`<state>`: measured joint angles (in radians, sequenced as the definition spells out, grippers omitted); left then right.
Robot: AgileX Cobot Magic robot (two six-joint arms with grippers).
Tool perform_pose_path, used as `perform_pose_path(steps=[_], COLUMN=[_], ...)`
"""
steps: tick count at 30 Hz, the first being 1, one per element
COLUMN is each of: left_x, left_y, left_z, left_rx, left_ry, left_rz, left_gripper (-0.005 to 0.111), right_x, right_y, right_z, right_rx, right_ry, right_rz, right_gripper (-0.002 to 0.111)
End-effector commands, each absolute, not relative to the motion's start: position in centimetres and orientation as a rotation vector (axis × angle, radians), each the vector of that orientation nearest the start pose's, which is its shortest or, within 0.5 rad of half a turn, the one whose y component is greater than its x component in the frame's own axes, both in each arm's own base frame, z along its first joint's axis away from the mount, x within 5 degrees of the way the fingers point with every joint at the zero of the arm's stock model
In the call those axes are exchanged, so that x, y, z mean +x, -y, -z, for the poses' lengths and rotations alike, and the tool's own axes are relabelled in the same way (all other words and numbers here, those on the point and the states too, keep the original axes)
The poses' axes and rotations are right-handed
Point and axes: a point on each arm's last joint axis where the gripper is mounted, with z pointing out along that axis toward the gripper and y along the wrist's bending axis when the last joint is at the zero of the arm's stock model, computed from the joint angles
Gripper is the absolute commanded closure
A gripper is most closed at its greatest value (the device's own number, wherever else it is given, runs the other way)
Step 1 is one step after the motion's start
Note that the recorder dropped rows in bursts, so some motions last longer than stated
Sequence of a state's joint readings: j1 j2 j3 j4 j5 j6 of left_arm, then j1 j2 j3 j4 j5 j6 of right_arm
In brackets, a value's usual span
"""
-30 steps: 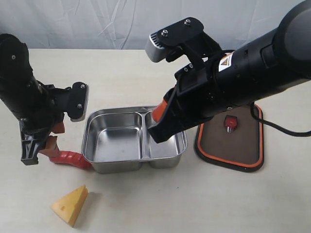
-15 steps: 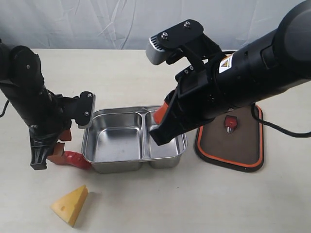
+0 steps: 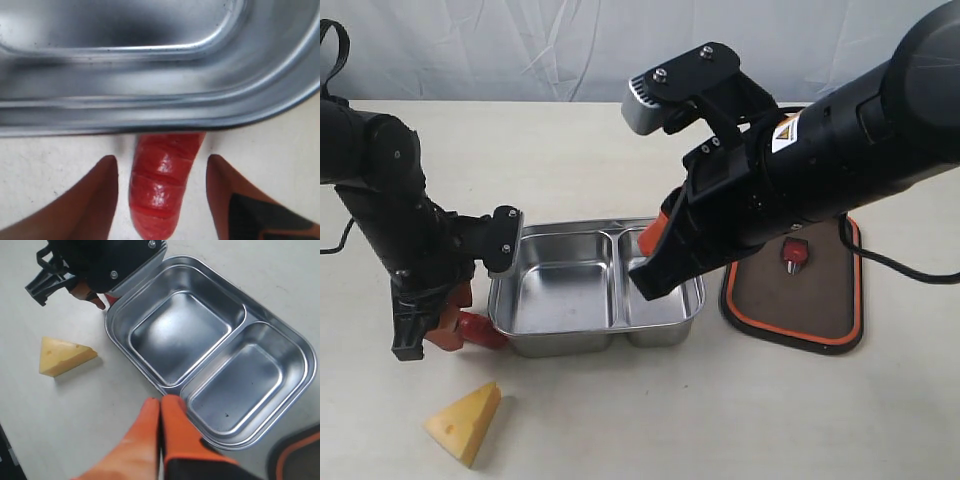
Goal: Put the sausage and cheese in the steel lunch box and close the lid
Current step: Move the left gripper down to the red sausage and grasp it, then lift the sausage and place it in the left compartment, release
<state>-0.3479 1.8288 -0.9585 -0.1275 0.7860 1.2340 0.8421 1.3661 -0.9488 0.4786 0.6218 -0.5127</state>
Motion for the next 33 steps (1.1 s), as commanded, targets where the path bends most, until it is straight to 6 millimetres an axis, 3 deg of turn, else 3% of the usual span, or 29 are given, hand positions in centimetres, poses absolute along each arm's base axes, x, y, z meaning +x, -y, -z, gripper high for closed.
perform_pose_path(steps=[1,12,14,19,23,28,33], left_x=[28.3,28.3,28.2,27.6,27.2,26.6,25.9], left_y=[11.4,11.2,11.2,10.7,9.8,8.4,8.0], left_z=[-13.3,-12.2,-12.2,-12.2,-12.3,-14.1,-17.9], left_rx=[2.102,2.148,2.150,2.231,2.280,2.254,2.162], left_ry=[-2.270,-2.288,-2.294,-2.327,-2.440,-2.591,-2.544], left_rz=[0.131,0.138,0.143,0.157,0.089,-0.087,-0.163], left_gripper=[0.056,0.057,0.064,0.107,0.106,0.106,0.106], right_x=[16.8,16.7,16.7,16.7,16.6,16.4,16.3], right_y=[-22.3,-22.3,-22.3,-22.2,-22.2,-22.1,-22.1], right_z=[-28.1,-28.0,-28.0,-28.0,-27.9,-27.8,-27.8], right_rx=[-1.258,-1.248,-1.249,-1.247,-1.255,-1.278,-1.280], right_ry=[-2.197,-2.219,-2.219,-2.229,-2.237,-2.258,-2.264], right_rz=[-0.637,-0.645,-0.645,-0.649,-0.650,-0.653,-0.655], right_gripper=[0.109,0.109,0.109,0.109,0.109,0.109,0.109])
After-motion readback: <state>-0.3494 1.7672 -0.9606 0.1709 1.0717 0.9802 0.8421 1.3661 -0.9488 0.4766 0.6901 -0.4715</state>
